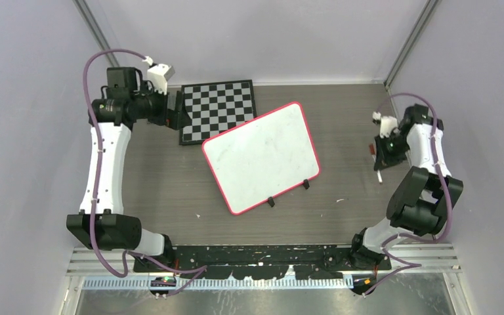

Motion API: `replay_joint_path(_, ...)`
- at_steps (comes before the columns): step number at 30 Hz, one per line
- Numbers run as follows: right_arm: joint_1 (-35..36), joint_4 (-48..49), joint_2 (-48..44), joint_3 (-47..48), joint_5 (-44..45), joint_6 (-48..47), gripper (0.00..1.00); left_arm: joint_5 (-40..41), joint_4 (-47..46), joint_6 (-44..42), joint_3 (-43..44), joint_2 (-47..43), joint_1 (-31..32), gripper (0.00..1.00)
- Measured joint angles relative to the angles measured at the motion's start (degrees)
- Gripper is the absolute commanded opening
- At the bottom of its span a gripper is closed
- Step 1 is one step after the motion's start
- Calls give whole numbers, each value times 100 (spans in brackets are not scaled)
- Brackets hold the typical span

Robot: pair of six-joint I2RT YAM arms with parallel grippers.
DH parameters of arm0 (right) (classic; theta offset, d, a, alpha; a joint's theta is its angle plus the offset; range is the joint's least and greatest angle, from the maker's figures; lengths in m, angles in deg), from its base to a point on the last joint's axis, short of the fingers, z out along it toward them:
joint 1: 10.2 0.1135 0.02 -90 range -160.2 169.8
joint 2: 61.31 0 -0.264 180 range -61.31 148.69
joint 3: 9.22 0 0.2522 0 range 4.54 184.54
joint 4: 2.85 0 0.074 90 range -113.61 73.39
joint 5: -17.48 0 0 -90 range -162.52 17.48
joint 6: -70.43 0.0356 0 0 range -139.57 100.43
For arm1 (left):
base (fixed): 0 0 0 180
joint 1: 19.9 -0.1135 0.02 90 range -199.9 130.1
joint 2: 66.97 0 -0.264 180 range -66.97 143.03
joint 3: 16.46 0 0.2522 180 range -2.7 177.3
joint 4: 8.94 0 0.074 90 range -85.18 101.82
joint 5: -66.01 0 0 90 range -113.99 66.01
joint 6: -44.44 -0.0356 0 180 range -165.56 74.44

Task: Write a sentence on the whiteboard
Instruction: Open the whiteboard marker at the center of the board.

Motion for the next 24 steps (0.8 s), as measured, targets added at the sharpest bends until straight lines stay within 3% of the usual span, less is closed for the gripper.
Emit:
replay_joint_path(5, 1338, -942, -321, 1285, -776, 111, 0, -654, 555, -706, 673, 55, 151, 100)
replay_joint_path(9, 2577, -1377, -619, 1875, -1322, 393, 0, -782, 938, -1097, 699, 120, 1029, 100)
replay_joint_path(13, 3628, -1596, -896, 1958, -1808, 699, 0, -1119, 1198, -1272, 754, 236, 1932, 98)
replay_joint_path(18, 4566, -1773, -964, 1958, -2455, 1029, 0, -1572, 1027, -1615, 621, 87, 2461, 93)
replay_joint_path(24, 5449, -1858, -962, 1849, -3241, 1384, 0, -1690, 944, -2647, 396, -293, 3322, 88)
